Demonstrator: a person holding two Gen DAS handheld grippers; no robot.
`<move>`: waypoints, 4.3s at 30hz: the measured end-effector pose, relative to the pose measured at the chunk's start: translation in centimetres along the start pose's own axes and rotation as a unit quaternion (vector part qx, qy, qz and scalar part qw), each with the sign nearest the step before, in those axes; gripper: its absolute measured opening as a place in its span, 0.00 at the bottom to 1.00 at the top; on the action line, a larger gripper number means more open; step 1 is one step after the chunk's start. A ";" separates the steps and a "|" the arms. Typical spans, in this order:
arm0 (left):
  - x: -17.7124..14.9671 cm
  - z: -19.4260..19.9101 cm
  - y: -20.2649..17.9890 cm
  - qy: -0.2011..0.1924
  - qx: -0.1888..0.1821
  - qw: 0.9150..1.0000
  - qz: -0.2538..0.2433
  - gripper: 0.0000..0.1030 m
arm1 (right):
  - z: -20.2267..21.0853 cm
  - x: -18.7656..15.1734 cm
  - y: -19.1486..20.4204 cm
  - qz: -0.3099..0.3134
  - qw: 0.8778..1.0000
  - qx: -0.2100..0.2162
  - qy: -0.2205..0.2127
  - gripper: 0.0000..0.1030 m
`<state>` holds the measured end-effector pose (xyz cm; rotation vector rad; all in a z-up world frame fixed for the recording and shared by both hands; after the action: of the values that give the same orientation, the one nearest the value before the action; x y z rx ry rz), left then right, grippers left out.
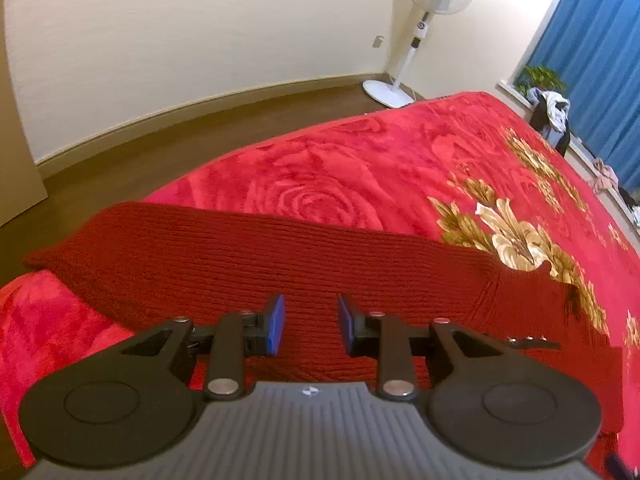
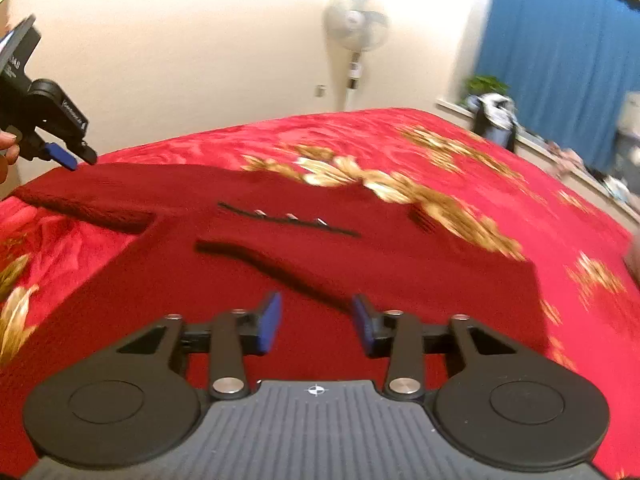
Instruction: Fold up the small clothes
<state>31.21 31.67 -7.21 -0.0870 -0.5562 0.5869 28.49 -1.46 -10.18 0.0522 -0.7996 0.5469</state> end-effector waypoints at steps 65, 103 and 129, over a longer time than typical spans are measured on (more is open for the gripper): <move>-21.8 6.1 -1.1 0.130 -0.097 0.972 -0.171 0.38 | 13.5 -30.5 -17.9 -0.383 0.915 -0.022 0.123 0.41; -29.5 5.5 2.5 0.166 -0.076 0.971 -0.153 0.35 | 15.2 -32.4 -17.8 -0.375 0.922 -0.059 0.078 0.24; -29.7 9.6 -0.1 0.072 -0.103 0.969 -0.215 0.33 | 19.6 -29.5 -16.7 -0.377 0.924 -0.060 -0.025 0.14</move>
<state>5.78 14.61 -13.06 -0.1974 -0.4745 0.0982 6.76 -33.81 -14.23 0.2497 -0.7910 -0.2360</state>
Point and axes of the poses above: each gripper's, at about its wrist camera, not at the fingertips, and z roughly against the way its jaws point, y to its left, x to its top, the point moved 7 cm from there along -z, roughly the way its jaws point, and after that the axes turned 10 degrees about y, right-handed, at the moved point
